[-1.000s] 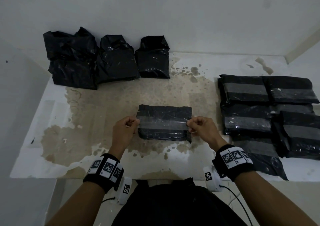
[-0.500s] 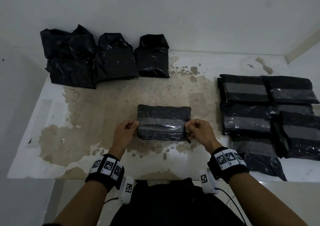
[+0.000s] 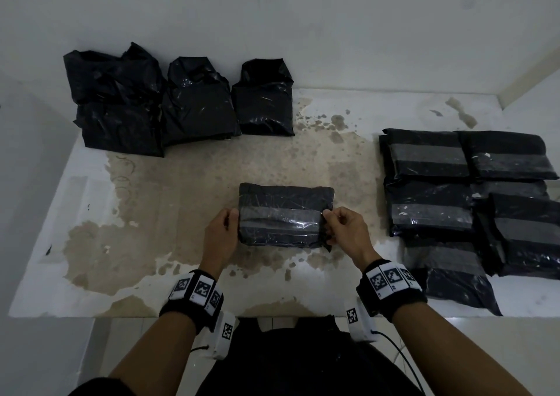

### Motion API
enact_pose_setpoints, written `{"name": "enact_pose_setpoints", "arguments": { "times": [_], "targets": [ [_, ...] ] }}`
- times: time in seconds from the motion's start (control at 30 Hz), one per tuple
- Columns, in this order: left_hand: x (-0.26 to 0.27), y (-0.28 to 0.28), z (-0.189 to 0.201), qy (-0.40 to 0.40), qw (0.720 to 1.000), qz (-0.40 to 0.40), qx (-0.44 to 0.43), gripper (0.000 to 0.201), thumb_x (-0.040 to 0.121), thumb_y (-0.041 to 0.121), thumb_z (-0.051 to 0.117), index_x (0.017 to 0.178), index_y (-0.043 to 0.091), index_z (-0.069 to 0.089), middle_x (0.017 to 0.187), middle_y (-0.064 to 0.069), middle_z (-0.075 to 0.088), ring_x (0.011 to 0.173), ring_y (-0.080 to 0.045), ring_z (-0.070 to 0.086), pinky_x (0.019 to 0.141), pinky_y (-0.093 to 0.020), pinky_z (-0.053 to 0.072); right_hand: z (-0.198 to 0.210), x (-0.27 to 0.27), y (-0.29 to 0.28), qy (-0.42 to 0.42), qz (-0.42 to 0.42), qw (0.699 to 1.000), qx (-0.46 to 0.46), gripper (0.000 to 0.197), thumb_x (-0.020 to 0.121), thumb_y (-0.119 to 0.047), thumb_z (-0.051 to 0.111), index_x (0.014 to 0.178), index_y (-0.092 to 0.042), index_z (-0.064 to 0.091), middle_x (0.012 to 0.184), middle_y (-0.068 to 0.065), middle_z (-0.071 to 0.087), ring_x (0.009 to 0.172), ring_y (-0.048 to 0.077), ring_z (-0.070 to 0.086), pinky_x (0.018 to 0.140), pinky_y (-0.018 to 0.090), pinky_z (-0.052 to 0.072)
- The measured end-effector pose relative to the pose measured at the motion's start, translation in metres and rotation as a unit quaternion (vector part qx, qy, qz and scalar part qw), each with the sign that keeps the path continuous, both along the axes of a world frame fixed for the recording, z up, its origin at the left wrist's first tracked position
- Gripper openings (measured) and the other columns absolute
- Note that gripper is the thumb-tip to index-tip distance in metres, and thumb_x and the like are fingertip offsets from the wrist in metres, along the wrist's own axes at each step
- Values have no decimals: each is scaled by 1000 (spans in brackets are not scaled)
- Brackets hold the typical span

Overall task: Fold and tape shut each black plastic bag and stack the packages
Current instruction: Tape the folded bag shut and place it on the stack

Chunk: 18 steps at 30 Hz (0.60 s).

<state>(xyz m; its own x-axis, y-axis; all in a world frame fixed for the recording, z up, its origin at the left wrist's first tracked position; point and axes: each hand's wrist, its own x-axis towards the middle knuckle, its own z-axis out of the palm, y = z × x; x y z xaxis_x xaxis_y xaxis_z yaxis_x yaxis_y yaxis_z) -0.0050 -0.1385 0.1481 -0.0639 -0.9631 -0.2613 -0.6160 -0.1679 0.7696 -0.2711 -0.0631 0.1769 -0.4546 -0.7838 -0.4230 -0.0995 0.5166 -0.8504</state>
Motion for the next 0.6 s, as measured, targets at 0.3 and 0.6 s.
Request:
{"name": "enact_pose_setpoints", "arguments": {
  "times": [0.3,0.6],
  "targets": [
    [-6,-13,-7,-36,998,32,28,40,107,30,40,76,12,57,76,-6,61,70,-23,57,57,-28,37,-16,1,3,75,4,997,-15,28,101,-25,62,79,-7,58,70,7,66,60,15,57,55,27,50],
    [2,3,14,-71,981,46,-173,10,99,21,51,103,13,56,98,-6,58,86,-24,55,73,-37,45,6,11,6,329,88,934,-110,10,100,-29,55,104,-22,60,98,-3,61,92,17,54,75,34,46]
  ]
}}
